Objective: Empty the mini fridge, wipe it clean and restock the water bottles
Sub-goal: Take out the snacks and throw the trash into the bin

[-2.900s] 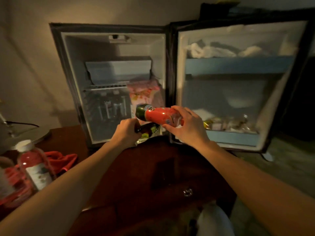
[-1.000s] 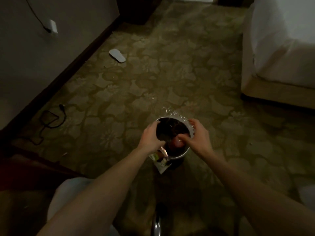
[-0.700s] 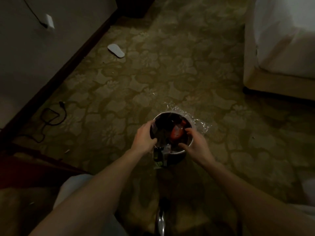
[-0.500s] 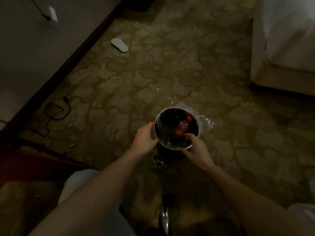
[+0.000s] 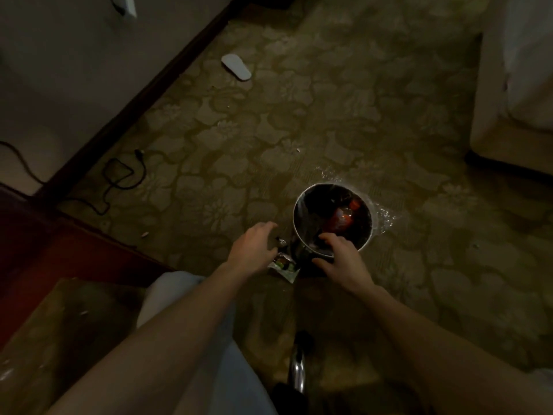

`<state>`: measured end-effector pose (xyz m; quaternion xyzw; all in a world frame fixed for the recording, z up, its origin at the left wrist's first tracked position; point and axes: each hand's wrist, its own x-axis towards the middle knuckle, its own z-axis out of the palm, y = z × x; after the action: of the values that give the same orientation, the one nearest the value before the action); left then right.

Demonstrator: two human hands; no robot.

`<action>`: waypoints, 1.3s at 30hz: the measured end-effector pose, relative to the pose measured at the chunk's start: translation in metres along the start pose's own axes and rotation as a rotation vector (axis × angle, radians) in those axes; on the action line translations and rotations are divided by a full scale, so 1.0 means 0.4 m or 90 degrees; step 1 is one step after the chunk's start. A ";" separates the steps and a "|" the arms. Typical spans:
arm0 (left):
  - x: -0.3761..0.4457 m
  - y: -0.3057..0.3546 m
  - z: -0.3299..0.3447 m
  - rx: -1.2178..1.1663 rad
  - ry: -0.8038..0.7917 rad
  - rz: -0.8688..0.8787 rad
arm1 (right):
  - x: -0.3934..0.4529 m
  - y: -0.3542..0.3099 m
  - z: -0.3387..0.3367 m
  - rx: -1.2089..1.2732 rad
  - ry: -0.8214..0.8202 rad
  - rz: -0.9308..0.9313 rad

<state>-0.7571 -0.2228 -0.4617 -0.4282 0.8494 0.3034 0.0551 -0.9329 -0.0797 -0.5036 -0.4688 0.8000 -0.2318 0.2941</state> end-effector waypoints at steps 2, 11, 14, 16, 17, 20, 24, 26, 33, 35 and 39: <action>-0.020 -0.013 -0.011 0.004 0.010 -0.007 | -0.007 -0.018 0.009 -0.019 -0.004 -0.008; -0.033 -0.055 -0.001 0.040 -0.013 -0.019 | -0.004 -0.040 0.108 -0.015 -0.051 0.018; -0.014 -0.072 0.023 0.047 -0.029 -0.031 | 0.013 -0.033 0.138 -0.020 -0.061 0.033; 0.003 -0.080 0.039 0.050 -0.033 -0.038 | 0.027 -0.025 0.159 -0.019 -0.067 0.044; 0.014 -0.084 0.049 0.053 -0.034 -0.041 | 0.037 -0.019 0.173 -0.013 -0.070 0.053; 0.051 -0.104 0.098 0.049 -0.052 -0.070 | 0.076 0.004 0.222 0.017 -0.097 0.097; 0.108 -0.154 0.183 0.030 -0.079 -0.117 | 0.139 0.063 0.311 0.052 -0.142 0.178; 0.140 -0.185 0.220 0.018 -0.089 -0.119 | 0.166 0.101 0.350 0.073 -0.162 0.220; 0.269 -0.286 0.304 -0.002 -0.104 -0.118 | 0.246 0.210 0.510 0.017 -0.152 0.264; 0.302 -0.311 0.333 0.001 -0.108 -0.136 | 0.263 0.228 0.556 0.004 -0.140 0.286; 0.366 -0.331 0.418 -0.001 -0.154 -0.156 | 0.273 0.249 0.632 0.064 -0.094 0.399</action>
<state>-0.7760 -0.2900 -0.7110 -0.4891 0.7776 0.3446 0.1930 -0.8625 -0.1555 -0.7777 -0.2001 0.8694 -0.1346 0.4312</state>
